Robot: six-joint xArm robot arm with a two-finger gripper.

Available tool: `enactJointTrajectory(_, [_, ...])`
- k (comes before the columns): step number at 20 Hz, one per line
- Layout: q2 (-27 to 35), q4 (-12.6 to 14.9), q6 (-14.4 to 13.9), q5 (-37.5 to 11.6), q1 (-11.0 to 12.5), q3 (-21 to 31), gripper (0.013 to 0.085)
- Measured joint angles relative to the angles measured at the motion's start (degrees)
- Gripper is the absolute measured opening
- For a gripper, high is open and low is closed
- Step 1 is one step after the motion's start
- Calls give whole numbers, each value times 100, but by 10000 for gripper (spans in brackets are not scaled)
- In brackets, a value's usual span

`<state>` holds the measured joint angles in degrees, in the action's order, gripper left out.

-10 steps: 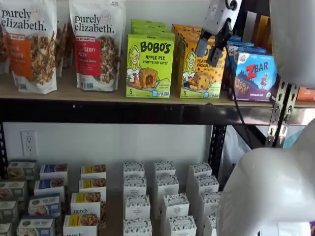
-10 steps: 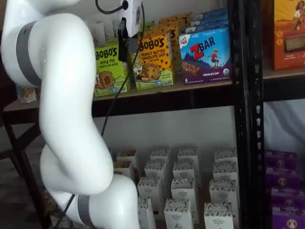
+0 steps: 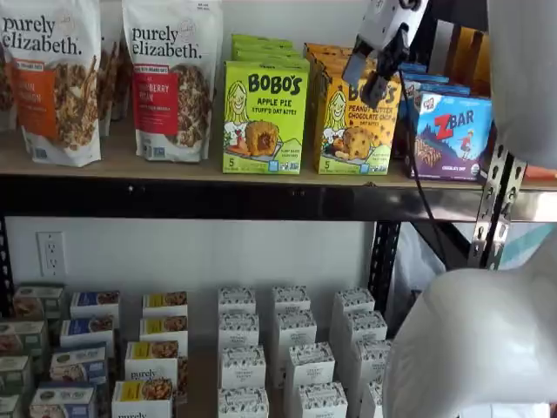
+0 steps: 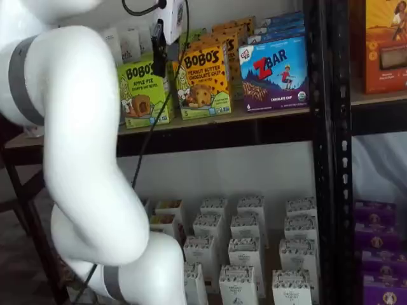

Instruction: Pick up the orange box on the top shelf, the fifth box from the left

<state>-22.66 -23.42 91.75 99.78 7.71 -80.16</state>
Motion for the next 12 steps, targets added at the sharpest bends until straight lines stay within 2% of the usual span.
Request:
enactJointTrajectory(4, [-187,-150,22,-569,29,252,850])
enactJointTrajectory(7, [-288,-144,68,-991,42,414,850])
enactJointTrajectory(12, [-348,-211,291,-1370,243,580,850])
